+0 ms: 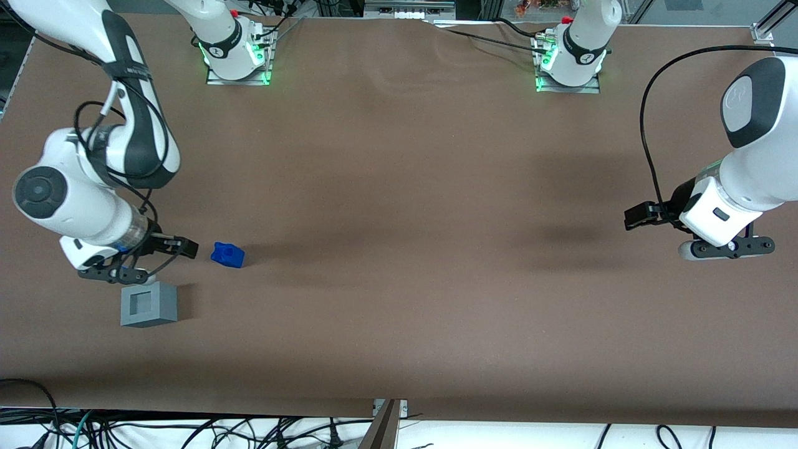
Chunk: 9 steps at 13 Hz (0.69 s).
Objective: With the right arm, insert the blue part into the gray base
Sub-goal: 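Move the open right gripper over the blue part and lower it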
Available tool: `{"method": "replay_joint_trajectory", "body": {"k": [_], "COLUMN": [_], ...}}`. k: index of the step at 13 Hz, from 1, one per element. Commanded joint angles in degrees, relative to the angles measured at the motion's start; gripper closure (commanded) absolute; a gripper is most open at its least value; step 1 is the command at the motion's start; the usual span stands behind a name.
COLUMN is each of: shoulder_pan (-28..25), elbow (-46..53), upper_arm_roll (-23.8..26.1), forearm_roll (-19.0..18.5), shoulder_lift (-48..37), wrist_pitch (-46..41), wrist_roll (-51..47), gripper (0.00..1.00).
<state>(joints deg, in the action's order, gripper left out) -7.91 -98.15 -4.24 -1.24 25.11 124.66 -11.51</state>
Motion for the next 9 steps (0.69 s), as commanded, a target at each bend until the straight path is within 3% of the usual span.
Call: {"method": "replay_joint_trajectory", "body": {"k": [1, 9], "shoulder_pan": [-1.66, -3.51], "elbow": [-6.85, -11.44], "upper_arm_roll": [0.19, 0.28], "forearm_roll": [0.53, 0.53], "shoulder_lift": [-1.03, 1.35], "wrist_pitch": [8.46, 17.00], "wrist_roll": [-4.65, -7.48], "gripper": [0.01, 0.01]}}
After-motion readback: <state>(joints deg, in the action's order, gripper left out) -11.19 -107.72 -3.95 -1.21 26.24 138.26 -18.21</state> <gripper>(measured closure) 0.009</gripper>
